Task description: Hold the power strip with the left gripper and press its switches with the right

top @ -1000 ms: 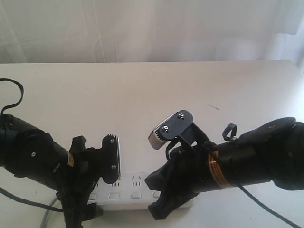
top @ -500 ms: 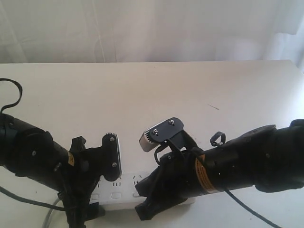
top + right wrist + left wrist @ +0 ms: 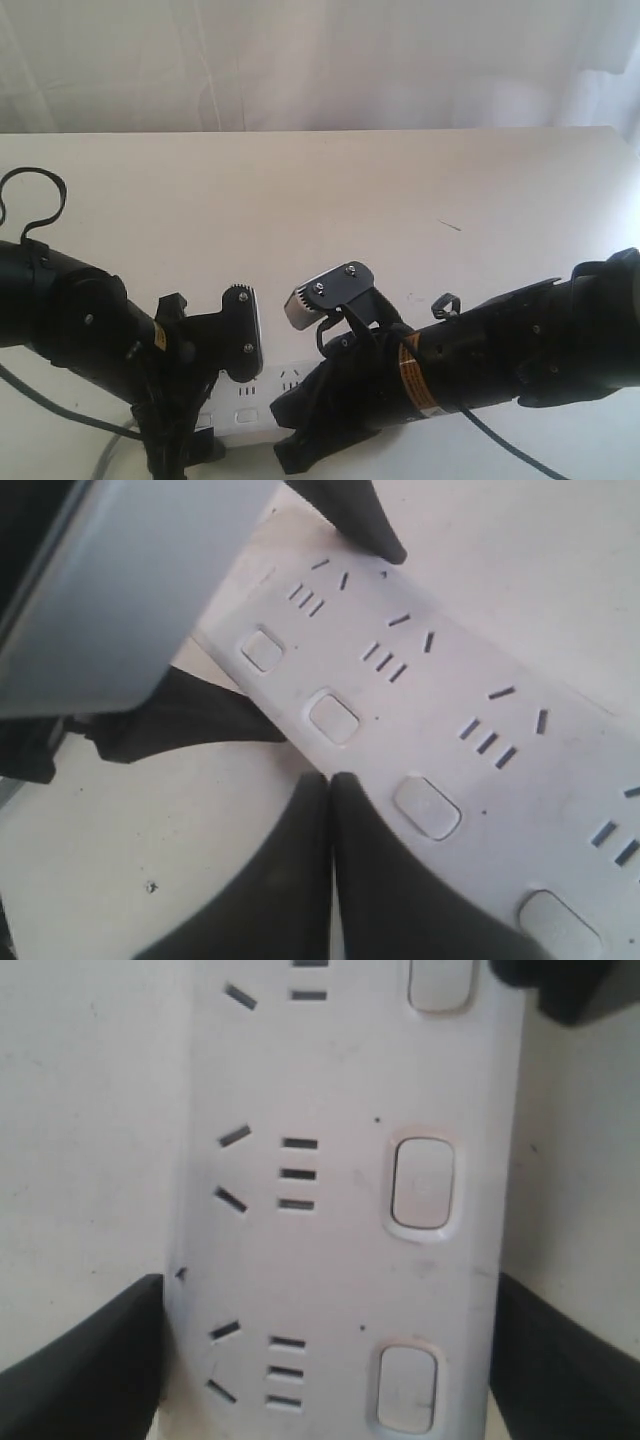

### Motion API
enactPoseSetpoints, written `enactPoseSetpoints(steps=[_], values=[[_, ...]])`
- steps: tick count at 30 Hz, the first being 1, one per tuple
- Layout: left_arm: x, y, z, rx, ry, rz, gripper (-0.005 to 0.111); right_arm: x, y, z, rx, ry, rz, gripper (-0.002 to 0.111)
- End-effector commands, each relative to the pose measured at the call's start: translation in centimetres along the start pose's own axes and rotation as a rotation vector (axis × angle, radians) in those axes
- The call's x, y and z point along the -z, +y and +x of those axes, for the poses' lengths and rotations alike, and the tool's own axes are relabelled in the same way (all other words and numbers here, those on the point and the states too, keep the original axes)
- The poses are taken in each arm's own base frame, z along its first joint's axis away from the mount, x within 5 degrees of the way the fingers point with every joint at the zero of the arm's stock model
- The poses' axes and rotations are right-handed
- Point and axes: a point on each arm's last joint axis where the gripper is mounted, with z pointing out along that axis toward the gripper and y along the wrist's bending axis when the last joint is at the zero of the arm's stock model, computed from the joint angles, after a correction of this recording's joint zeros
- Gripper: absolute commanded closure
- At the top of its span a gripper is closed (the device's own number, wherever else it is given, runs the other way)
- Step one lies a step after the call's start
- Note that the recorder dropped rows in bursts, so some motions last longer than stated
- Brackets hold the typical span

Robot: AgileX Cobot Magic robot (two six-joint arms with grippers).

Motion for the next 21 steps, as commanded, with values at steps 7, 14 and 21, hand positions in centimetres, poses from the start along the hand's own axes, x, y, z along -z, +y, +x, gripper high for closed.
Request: enactPoseSetpoints(steps=[7,14,21], values=[[-1.7,-0.9,1.1,-0.036,0.080,0.058,0.107,-0.1,-0.8,0.2,0.014,0.027,0.088,0.108],[-1.7,-0.9,1.2,-0.036,0.086,0.065,0.107,-0.3,-1.0,0.0,0.005,-0.009,0.094,0.108],[-1.7,-1.0,1.2,-0.036,0.091,0.070,0.107,-2.4,-1.9,1.1,-0.038,-0.019,0.062,0.108]])
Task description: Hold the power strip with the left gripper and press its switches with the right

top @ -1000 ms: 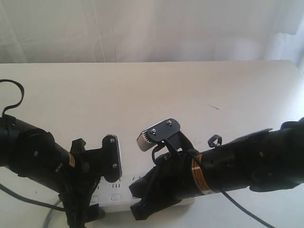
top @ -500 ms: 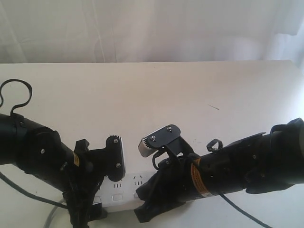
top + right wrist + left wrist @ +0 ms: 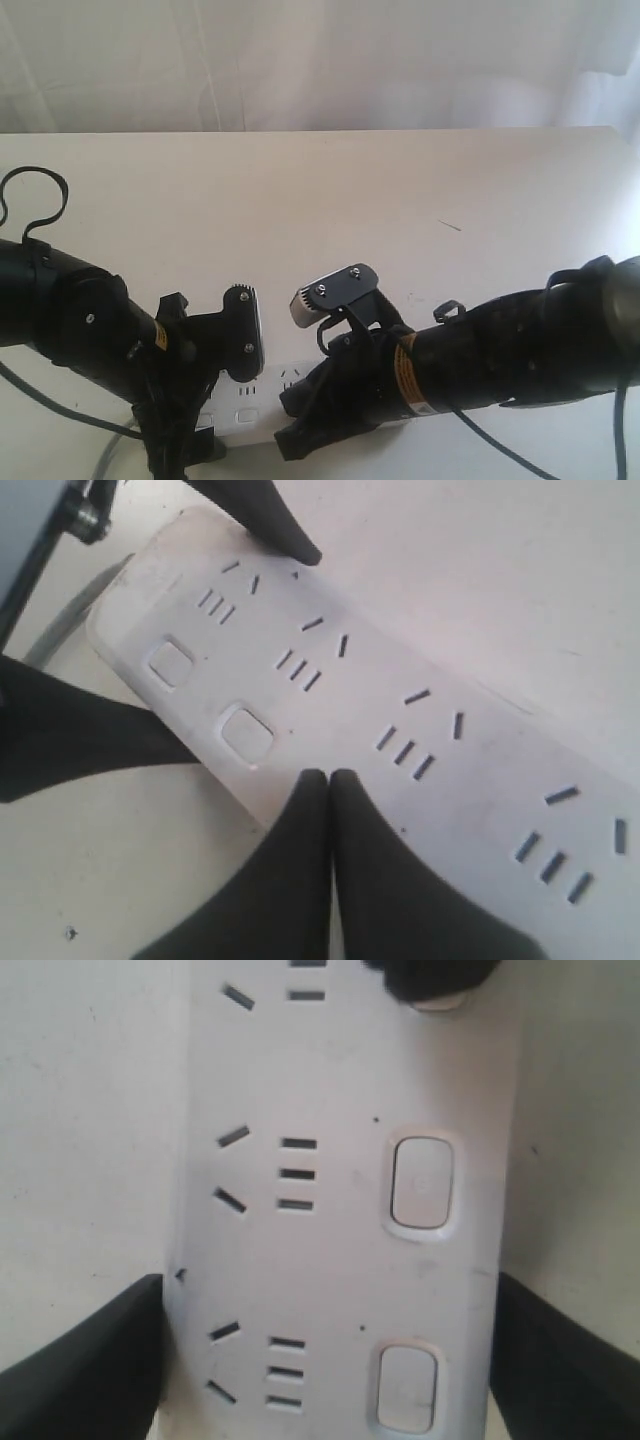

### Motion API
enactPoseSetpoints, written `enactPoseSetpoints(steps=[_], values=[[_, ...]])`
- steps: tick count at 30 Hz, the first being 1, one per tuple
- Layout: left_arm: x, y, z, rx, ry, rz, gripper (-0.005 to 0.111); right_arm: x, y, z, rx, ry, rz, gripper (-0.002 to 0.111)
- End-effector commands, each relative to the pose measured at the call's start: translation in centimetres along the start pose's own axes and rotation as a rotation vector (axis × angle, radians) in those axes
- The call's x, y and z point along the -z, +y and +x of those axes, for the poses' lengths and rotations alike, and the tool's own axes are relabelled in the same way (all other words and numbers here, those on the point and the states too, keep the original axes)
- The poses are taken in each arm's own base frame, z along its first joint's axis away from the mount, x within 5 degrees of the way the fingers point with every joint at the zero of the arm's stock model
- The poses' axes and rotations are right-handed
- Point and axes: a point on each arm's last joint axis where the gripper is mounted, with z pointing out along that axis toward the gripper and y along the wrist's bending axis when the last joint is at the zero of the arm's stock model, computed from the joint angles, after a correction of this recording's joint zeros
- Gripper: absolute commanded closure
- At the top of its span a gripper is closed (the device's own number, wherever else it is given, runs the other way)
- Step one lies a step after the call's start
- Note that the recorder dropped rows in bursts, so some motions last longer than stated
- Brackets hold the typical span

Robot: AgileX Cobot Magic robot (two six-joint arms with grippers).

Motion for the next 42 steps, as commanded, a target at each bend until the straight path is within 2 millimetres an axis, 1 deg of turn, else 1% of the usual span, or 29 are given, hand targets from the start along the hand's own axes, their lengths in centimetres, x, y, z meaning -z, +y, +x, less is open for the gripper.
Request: enactPoseSetpoints(steps=[1,8,15,18,20,23,24,27,30,33,37,42], values=[[-1.7,-1.1,1.3,-0.033,0.090,0.073,0.107,-1.4,-0.6,0.8,-0.005,-0.003,-0.011,0.108],[-1.6,-1.2,1.4,-0.030,0.100,0.084,0.107,-1.7,-1.1,1.4,0.006,0.047,0.030,0.108],[-1.6,-1.1,1.3,-0.037,0.094,0.075,0.107,-1.1,-1.5,1.7,0.012,0.107,0.106,0.108],[-1.6,-1.1,1.3,-0.037,0.094,0.075,0.107,-0.5,-1.3,2.2,0.009,0.113,0.105,0.108],[-1.6,-1.1,1.3,-0.037,0.094,0.075,0.107,-0.4,-1.3,2.4,-0.009,0.115,0.107,0.108],[-1.7,-1.1,1.3,-0.037,0.091,0.072,0.107,-0.5,-0.9,2.1,-0.040,0.082,0.073,0.108],[-1.7,-1.1,1.3,-0.037,0.091,0.072,0.107,-0.5,-0.6,2.0,-0.043,0.063,0.038,0.108],[-1.7,-1.1,1.3,-0.037,0.091,0.072,0.107,-0.5,-0.5,2.1,-0.046,0.062,0.021,0.108],[-1.6,-1.1,1.3,-0.037,0.094,0.075,0.107,-0.3,-0.7,3.1,-0.056,0.098,0.048,0.108],[-1.7,-1.0,1.2,-0.037,0.088,0.068,0.107,-0.1,-0.5,4.0,-0.076,0.114,0.034,0.108],[-1.7,-1.0,1.2,-0.037,0.084,0.063,0.107,-0.1,0.0,3.8,-0.078,0.084,-0.022,0.108],[-1.7,-1.0,1.2,-0.035,0.088,0.067,0.107,-0.2,-0.6,3.6,-0.092,0.055,0.039,0.108]])
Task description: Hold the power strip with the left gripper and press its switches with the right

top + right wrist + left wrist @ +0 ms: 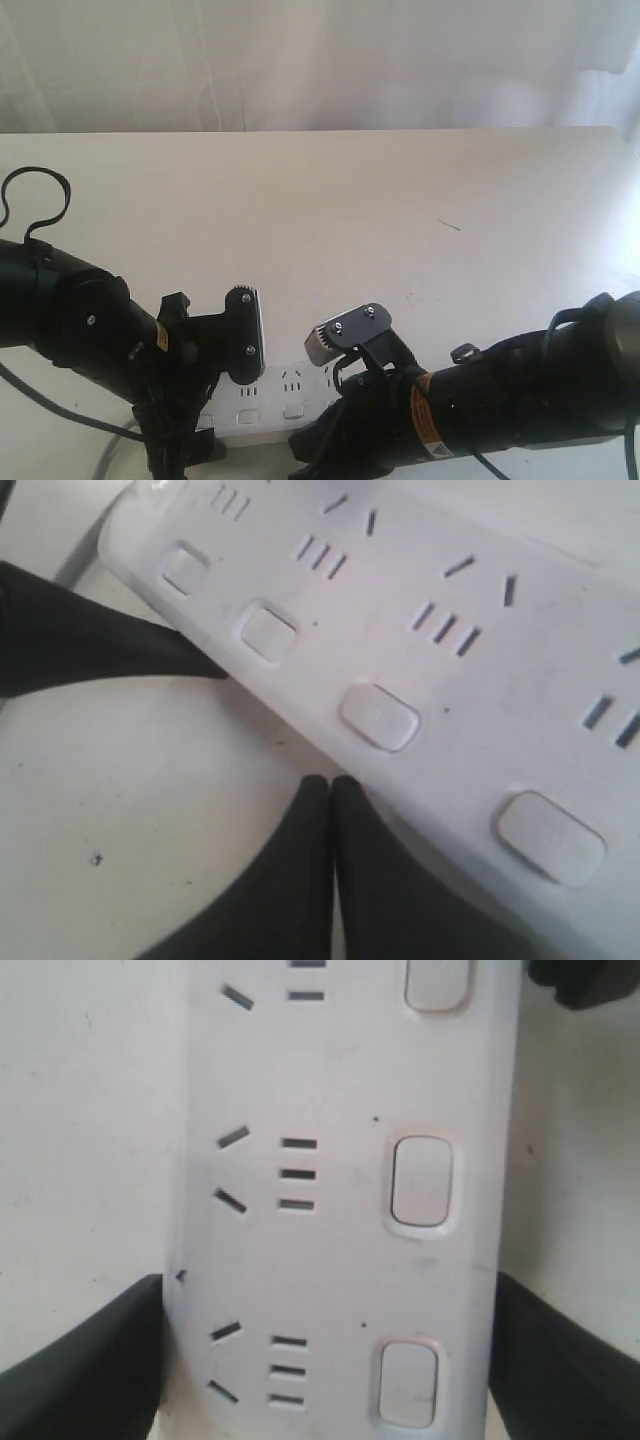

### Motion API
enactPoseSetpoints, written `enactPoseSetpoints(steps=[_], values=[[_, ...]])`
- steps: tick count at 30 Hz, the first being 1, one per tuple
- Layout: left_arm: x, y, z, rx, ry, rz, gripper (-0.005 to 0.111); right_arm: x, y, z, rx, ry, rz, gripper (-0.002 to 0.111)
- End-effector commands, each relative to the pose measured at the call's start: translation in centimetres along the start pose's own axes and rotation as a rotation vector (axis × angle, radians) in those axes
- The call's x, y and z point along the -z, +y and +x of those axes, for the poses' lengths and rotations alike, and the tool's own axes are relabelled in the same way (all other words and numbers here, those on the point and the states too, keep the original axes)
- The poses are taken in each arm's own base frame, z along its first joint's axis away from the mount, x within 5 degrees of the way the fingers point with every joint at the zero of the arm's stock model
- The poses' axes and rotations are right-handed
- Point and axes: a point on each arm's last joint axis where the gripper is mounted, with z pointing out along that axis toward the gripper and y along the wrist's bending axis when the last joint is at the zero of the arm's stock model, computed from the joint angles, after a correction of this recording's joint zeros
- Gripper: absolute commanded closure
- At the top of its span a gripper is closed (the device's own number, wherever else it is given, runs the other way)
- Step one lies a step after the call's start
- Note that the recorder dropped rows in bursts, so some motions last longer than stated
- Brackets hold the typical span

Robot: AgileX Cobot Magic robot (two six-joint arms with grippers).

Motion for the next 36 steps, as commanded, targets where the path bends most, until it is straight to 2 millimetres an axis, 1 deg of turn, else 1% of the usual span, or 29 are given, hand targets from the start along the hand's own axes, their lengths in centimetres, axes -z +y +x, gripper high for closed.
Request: enactPoseSetpoints(steps=[1,3,5,9,12,14,16,21,24,31,36], values=[[-1.6,-1.1,1.2,-0.019,0.084,0.072,0.107,0.0,-1.0,0.4,-0.023,0.012,0.097,0.108],[-1.6,-1.1,1.2,-0.019,0.084,0.072,0.107,0.0,-1.1,0.4,-0.017,0.002,0.102,0.108],[-1.6,-1.1,1.2,-0.019,0.084,0.072,0.107,0.0,-0.8,0.1,-0.008,-0.028,0.070,0.108],[-1.6,-1.1,1.2,-0.018,0.085,0.073,0.107,0.1,0.7,-1.0,0.008,-0.143,-0.096,0.108],[-1.6,-1.1,1.3,-0.018,0.090,0.080,0.107,0.3,1.6,-1.7,0.022,-0.225,-0.188,0.108],[-1.6,-1.2,1.3,-0.018,0.095,0.086,0.107,0.3,1.4,-1.8,-0.005,-0.242,-0.170,0.108],[-1.6,-1.2,1.4,-0.018,0.098,0.090,0.107,0.2,0.9,-1.7,-0.004,-0.221,-0.116,0.108],[-1.6,-1.2,1.4,-0.018,0.100,0.091,0.107,0.0,-0.4,-0.6,-0.003,-0.107,0.031,0.108],[-1.6,-1.2,1.3,-0.018,0.095,0.086,0.107,0.0,-0.5,-0.6,-0.003,-0.106,0.045,0.108],[-1.6,-1.2,1.3,-0.018,0.095,0.086,0.107,0.2,-0.5,-1.5,-0.023,-0.207,0.042,0.108],[-1.6,-1.2,1.4,-0.018,0.100,0.091,0.107,0.1,-0.9,-1.1,-0.027,-0.164,0.085,0.108]])
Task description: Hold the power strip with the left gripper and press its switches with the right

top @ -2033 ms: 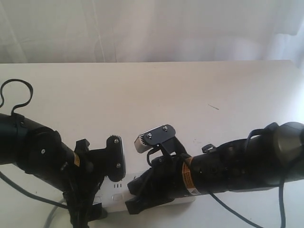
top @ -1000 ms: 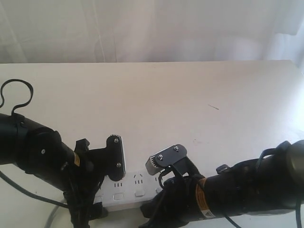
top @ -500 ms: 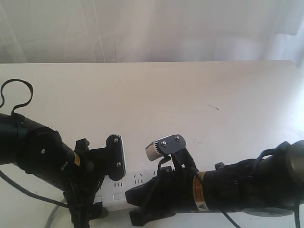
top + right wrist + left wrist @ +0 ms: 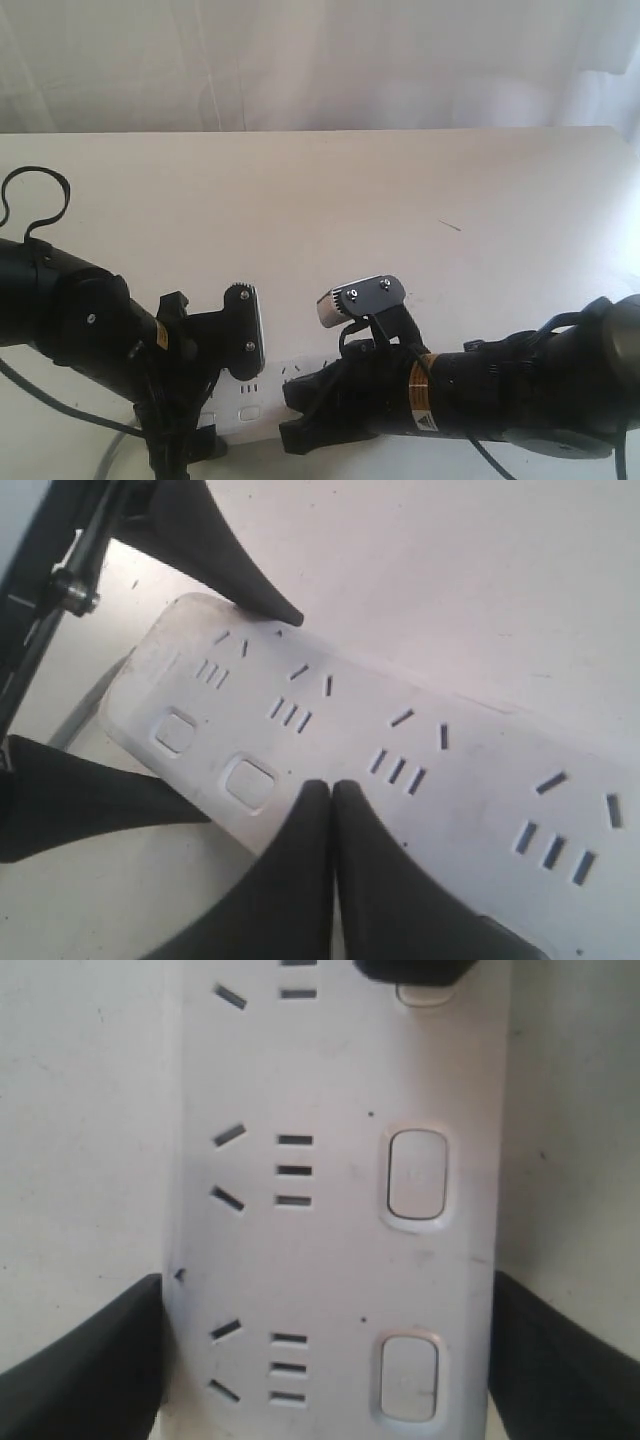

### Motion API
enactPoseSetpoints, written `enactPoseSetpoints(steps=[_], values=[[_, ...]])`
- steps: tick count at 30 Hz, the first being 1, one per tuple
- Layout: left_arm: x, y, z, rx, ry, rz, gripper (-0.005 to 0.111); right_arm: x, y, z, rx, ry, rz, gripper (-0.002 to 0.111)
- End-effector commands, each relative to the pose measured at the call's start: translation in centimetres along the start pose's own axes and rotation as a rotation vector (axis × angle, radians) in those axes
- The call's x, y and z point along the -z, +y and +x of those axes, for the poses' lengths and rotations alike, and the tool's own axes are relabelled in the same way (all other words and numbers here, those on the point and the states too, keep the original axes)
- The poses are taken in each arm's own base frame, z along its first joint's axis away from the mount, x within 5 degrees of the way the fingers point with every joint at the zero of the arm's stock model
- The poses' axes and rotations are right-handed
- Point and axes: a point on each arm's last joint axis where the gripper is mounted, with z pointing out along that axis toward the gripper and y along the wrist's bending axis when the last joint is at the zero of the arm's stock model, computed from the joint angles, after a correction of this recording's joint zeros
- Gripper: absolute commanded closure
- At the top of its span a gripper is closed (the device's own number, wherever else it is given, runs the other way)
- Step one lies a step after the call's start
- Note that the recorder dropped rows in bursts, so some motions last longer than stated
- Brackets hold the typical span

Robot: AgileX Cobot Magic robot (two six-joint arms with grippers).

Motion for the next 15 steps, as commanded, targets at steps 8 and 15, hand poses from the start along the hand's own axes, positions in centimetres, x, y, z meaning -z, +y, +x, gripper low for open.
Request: enactPoseSetpoints(steps=[8,15], values=[[-1.58,-1.17,1.36,-0.036,0.097,0.084,0.107,0.27,-0.69,0.85,0.006,0.058,0.059,0.108],[-1.58,-1.17,1.36,-0.036,0.097,0.084,0.107,0.26,-0.72,0.96,-0.003,0.061,0.060,0.108]])
